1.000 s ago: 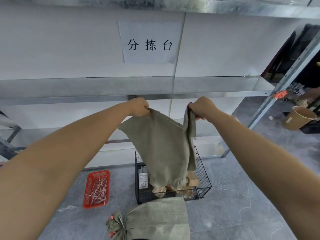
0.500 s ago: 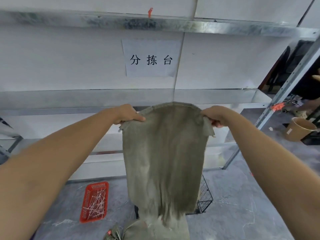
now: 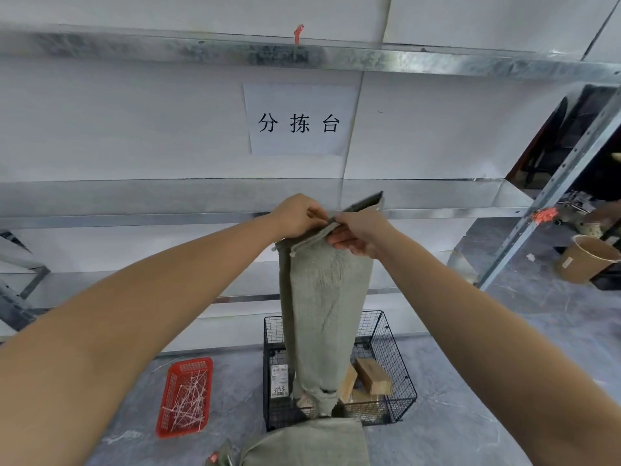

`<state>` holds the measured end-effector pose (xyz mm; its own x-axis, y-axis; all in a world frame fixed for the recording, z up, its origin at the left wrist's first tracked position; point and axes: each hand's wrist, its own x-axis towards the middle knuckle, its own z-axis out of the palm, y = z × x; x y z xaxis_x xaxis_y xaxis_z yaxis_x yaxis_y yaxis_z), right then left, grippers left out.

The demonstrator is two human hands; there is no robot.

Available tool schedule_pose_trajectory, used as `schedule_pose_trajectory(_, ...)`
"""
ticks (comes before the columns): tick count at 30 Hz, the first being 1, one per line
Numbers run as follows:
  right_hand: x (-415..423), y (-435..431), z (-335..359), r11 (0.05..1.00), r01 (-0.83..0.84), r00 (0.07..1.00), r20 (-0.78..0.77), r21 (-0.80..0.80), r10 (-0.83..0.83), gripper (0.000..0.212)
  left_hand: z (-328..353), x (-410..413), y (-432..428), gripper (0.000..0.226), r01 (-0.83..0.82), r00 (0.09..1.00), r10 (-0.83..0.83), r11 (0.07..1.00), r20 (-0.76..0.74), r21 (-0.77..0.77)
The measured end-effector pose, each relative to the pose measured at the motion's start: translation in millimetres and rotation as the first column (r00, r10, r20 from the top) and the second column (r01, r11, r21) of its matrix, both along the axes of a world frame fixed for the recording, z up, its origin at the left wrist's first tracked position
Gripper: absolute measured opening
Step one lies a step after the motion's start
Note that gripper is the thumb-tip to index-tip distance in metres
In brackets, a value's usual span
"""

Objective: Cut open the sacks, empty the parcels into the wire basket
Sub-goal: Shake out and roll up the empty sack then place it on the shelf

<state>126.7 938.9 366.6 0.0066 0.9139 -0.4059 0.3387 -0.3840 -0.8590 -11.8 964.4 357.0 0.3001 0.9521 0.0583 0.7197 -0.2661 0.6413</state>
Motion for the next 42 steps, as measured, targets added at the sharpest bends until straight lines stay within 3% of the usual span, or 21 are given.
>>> schedule_pose_trajectory(12, 7, 10, 2, 0.989, 0.145, 0.984, -0.108, 0.035, -0.141, 0.029, 14, 10, 0, 0.027, 0.085, 0.986, -0.07, 0.992, 0.152, -0.097)
schedule_pose_trajectory(14, 8, 9, 3, 0.991, 0.13, 0.971, -0.197, -0.026, -0.133, 0.029, 16, 9, 2, 0.032, 0.106, 0.988, -0.094, 0.989, 0.121, -0.099)
schedule_pose_trajectory(16, 9, 5, 7, 0.998, 0.046, 0.981, -0.189, -0.035, -0.052, 0.027, 16, 7, 4, 0.03, 0.089, 0.995, -0.087, 0.995, 0.049, -0.038)
schedule_pose_trajectory(19, 19, 6, 14, 0.995, -0.082, 0.992, 0.104, 0.065, 0.075, 0.022, 20, 6, 6, 0.025, 0.075, 0.996, -0.076, 0.996, 0.035, 0.037)
schedule_pose_trajectory(20, 25, 8, 17, 0.982, -0.131, 0.949, 0.303, 0.138, 0.085, 0.02, 21, 4, 7, 0.023, 0.072, 0.997, -0.074, 0.996, 0.028, 0.054)
schedule_pose_trajectory(22, 40, 13, 21, 0.926, -0.211, 0.753, 0.656, 0.312, -0.049, 0.018, 24, -1, 11, 0.022, 0.078, 0.997, -0.079, 0.995, 0.008, 0.069)
schedule_pose_trajectory(24, 54, 15, 22, 0.872, -0.208, 0.651, 0.728, 0.442, -0.214, 0.034, 28, -6, 13, 0.02, 0.097, 0.995, -0.098, 0.992, 0.007, 0.081)
schedule_pose_trajectory(26, 64, 18, 21, 0.831, -0.28, 0.639, 0.739, 0.481, -0.212, 0.041, 31, -12, 16, 0.018, 0.123, 0.991, -0.126, 0.989, 0.031, 0.087)
schedule_pose_trajectory(31, 68, 31, 19, 0.848, -0.482, 0.466, 0.884, 0.219, 0.036, 0.022, 36, -20, 18, 0.017, 0.208, 0.978, -0.207, 0.977, -0.008, 0.056)
schedule_pose_trajectory(35, 62, 27, 25, 0.852, -0.458, 0.519, 0.854, 0.254, 0.024, 0.043, 36, -26, 18, 0.015, 0.192, 0.979, -0.179, 0.97, -0.097, 0.149)
schedule_pose_trajectory(39, 58, 24, 26, 0.814, -0.403, 0.668, 0.743, 0.419, -0.052, 0.045, 35, -32, 17, 0.014, 0.213, 0.954, -0.165, 0.96, -0.249, 0.182)
schedule_pose_trajectory(42, 56, 22, 27, 0.8, -0.323, 0.76, 0.643, 0.505, -0.099, 0.044, 30, -29, 10, 0.028, 0.17, 0.951, -0.104, 0.963, -0.292, 0.211)
